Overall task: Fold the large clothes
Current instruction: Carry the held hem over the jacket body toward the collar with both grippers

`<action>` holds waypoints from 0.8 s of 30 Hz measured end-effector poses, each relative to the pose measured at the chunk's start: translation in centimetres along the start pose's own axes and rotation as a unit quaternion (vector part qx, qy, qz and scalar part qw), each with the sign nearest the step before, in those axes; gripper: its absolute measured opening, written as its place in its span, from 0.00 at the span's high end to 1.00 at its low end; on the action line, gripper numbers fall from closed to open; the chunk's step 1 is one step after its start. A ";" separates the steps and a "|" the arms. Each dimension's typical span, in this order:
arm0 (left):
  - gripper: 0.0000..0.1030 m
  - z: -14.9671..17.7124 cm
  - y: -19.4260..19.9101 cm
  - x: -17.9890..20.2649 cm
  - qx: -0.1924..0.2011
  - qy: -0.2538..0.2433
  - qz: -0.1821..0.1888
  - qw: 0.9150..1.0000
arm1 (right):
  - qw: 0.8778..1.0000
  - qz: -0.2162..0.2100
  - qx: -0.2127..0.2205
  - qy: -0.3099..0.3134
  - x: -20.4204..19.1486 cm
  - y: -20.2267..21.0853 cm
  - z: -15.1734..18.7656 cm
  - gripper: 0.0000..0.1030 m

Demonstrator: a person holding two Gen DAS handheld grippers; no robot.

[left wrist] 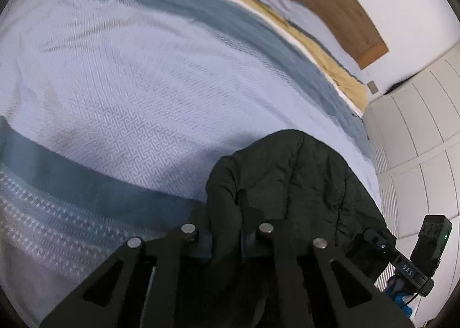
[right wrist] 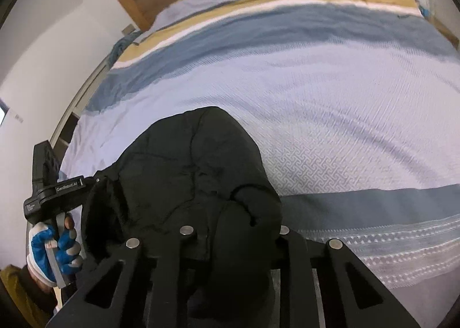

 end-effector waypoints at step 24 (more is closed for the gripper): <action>0.91 21.1 15.0 1.6 -0.021 -0.074 -0.012 0.997 | 0.999 -0.018 -0.005 0.045 -1.5 12.9 18.1 0.78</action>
Point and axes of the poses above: each gripper's, at about its wrist camera, not at the fingertips, and y roughly against the way its jaws point, x to its right, z to its underside, the point moved 2 cm from there along -y, roughly the way its jaws point, and after that the axes turned 10 degrees about -y, right-handed, at the moved point
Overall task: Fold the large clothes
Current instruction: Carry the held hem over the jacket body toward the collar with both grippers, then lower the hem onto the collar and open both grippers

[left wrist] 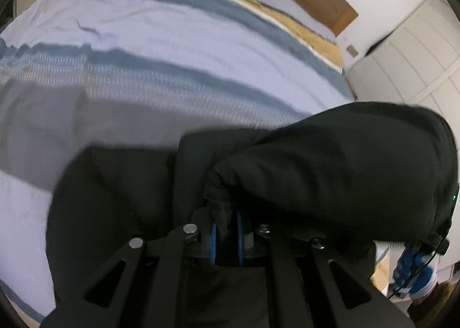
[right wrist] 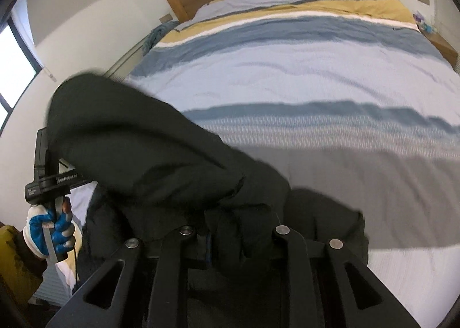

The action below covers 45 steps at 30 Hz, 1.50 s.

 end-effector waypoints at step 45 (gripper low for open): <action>0.79 -3.0 5.9 8.8 0.025 -0.137 -0.018 0.990 | 0.997 0.045 0.020 0.054 -5.4 4.6 -1.4 0.35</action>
Point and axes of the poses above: each gripper's, at about its wrist camera, not at the fingertips, and y roughly against the way its jaws point, x to its right, z to its underside, the point moved 2 cm from there along -y, roughly the way its jaws point, and after that the axes turned 10 degrees about -y, right-handed, at the moved point
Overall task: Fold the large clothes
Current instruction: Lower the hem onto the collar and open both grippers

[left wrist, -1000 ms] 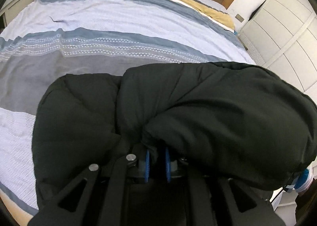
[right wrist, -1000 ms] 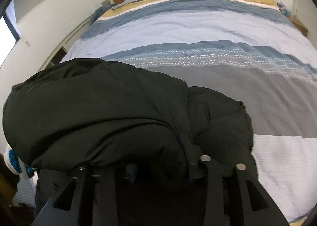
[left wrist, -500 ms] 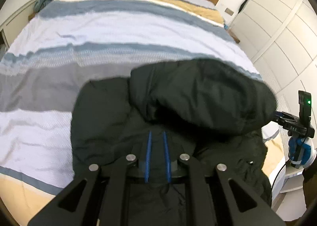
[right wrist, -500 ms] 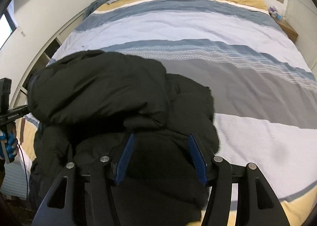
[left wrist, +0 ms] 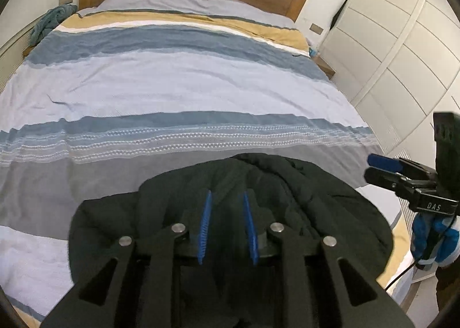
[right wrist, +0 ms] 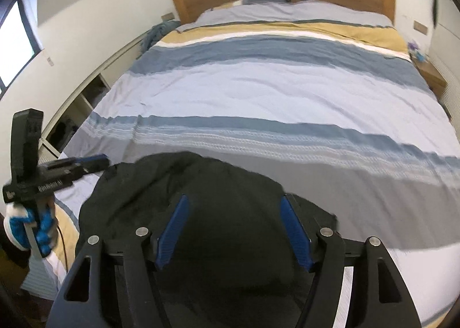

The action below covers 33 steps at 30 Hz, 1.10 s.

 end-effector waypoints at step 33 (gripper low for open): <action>0.73 10.9 -9.0 3.3 -0.024 -0.069 -0.093 0.993 | 0.996 0.057 -0.045 0.058 1.7 -9.3 9.9 0.27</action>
Point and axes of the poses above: each gripper's, at about its wrist camera, not at the fingertips, and y roughly against the way its jaws point, x to its right, z to its underside, the point moved 2 cm from there along -y, roughly the way its jaws point, and after that the axes turned 10 degrees about -y, right-handed, at the moved point
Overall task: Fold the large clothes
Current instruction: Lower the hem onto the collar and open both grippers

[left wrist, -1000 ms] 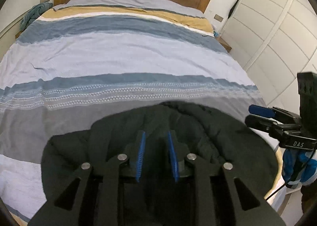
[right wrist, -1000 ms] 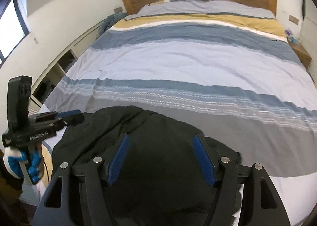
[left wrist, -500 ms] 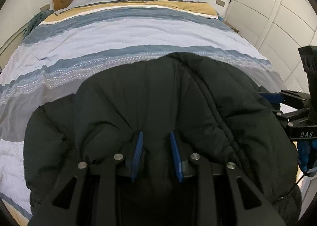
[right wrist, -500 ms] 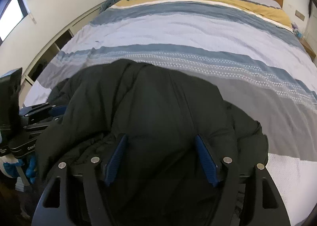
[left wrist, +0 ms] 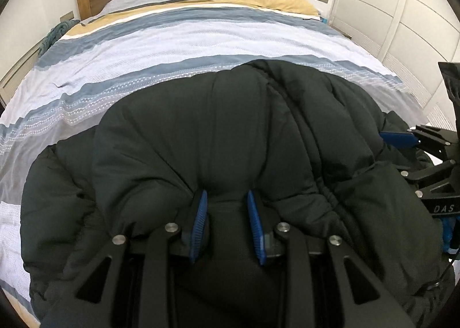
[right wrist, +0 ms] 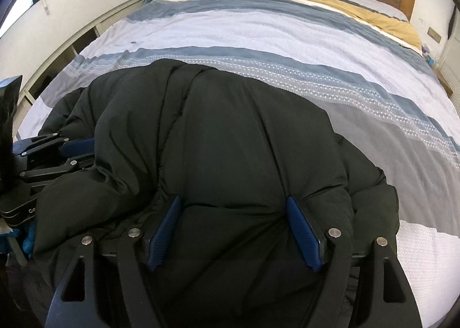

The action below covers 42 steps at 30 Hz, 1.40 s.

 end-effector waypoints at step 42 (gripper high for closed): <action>0.72 3.9 1.9 4.3 0.025 -0.014 -0.015 0.999 | 0.997 0.015 0.073 0.000 -0.6 3.5 6.3 0.25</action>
Point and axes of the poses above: each gripper's, at about its wrist camera, not at the fingertips, and y roughly against the way its jaws point, x to its right, z to its underside, the point moved 2 cm from there along -y, roughly the way its jaws point, and after that the axes turned 10 degrees about -y, right-handed, at the moved point
